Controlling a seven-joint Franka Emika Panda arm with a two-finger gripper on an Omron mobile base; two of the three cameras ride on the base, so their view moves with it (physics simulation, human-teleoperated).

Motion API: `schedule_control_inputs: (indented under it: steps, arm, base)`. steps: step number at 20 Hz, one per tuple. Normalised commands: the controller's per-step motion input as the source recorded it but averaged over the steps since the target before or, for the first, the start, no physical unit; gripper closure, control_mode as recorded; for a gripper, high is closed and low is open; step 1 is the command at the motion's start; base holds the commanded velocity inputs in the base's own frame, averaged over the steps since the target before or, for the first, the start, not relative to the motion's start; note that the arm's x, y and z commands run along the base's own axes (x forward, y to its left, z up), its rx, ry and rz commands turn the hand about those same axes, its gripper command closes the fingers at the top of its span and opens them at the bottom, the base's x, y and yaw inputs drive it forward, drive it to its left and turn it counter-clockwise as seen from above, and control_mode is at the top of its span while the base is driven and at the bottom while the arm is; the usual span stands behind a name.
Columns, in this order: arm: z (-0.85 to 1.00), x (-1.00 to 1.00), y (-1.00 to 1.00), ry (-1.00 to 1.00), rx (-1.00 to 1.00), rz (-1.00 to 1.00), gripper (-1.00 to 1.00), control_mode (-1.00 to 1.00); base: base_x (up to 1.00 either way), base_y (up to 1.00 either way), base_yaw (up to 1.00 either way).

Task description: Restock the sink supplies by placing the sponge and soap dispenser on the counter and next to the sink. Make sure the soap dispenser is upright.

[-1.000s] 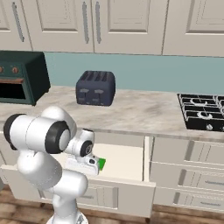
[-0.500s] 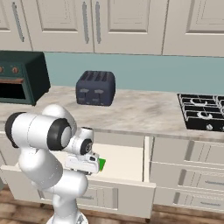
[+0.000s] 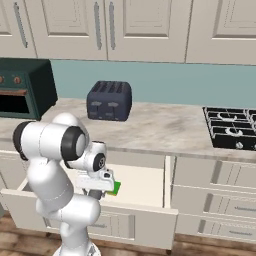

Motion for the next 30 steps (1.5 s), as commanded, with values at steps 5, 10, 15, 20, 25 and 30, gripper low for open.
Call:
schedule_control_inputs:
  steps: [5, 10, 15, 20, 25, 30]
  arm:
    - [0.00, 0.19, 0.02, 0.00, 0.00, 0.02, -1.00, -1.00]
    - [0.00, 0.17, 0.14, 0.00, 0.00, 0.00, -1.00, -1.00]
    - [0.00, 0.14, 0.25, 0.00, 0.00, 0.00, -1.00, -1.00]
    - [0.00, 0.13, 0.10, -0.05, 0.00, 0.00, -1.00, -1.00]
    - [0.00, 0.10, 0.00, -0.19, 0.00, 0.00, -1.00, -1.00]
    - [-0.02, 0.01, 0.04, -0.25, 0.00, 0.00, -1.00, -1.00]
  base:
    - [0.00, 0.00, 0.00]
    - [0.00, 0.00, 0.00]
    - [0.00, 0.00, 0.00]
    - [0.00, 0.00, 0.00]
    - [0.00, 0.00, 0.00]
    - [0.00, 0.00, 0.00]
